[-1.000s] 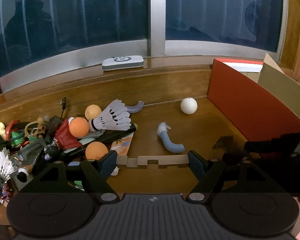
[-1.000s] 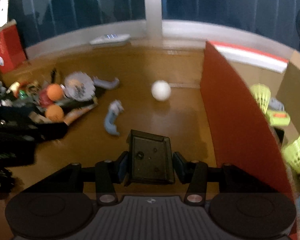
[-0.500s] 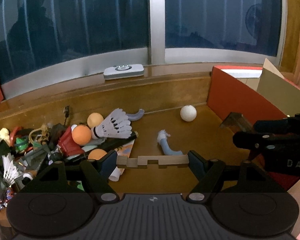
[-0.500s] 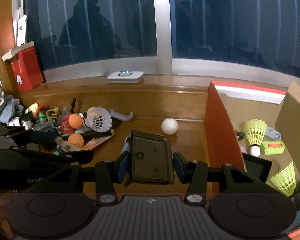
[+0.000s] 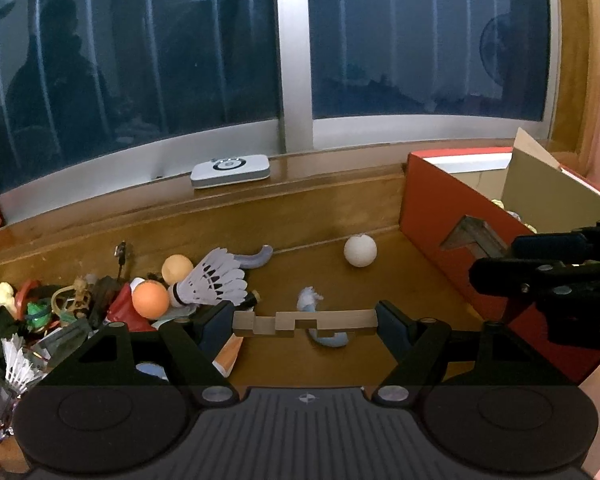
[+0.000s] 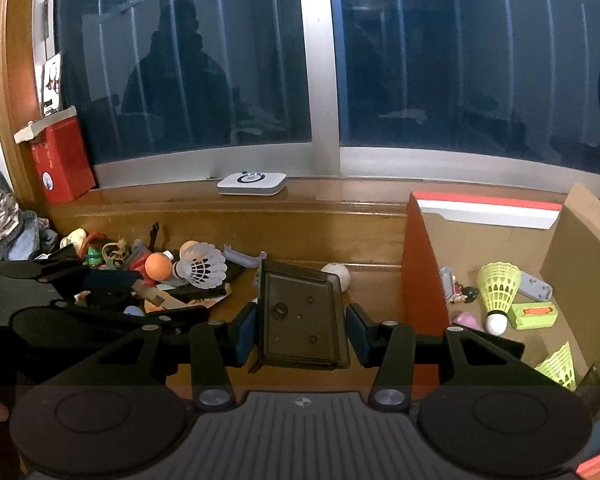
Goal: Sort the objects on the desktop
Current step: 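Lower the dark case and wooden strip into the cardboard box with both tools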
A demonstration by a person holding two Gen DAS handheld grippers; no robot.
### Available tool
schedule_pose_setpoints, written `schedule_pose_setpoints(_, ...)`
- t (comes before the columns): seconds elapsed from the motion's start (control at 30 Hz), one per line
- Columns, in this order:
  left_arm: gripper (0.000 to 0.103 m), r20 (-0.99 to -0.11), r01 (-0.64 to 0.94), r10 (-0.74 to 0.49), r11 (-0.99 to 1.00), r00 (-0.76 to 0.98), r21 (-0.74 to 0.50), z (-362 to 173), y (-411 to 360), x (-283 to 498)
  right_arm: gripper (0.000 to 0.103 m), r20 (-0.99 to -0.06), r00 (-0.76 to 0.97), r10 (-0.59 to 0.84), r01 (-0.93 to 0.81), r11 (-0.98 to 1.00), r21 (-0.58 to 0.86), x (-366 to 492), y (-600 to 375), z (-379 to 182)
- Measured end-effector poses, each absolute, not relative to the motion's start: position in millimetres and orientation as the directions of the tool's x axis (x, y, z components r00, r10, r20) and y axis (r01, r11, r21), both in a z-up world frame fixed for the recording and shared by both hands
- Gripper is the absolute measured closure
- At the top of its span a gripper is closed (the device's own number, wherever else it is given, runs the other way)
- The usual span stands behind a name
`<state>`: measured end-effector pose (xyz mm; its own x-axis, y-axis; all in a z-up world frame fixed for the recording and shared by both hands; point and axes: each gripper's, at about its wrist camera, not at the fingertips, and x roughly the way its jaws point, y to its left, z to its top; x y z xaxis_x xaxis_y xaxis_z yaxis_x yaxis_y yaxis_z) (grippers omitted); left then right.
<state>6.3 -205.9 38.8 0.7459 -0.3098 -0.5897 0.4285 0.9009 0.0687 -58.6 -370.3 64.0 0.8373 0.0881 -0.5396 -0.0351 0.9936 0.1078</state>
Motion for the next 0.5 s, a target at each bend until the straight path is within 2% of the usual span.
schedule_pose_setpoints(0.5,0.027,-0.578,0.429,-0.314,0.901,0.753,0.068,45,-221,0,0.053,-0.507,0.855,0.104,-0.055,0.992,0.111,-69,-384,75)
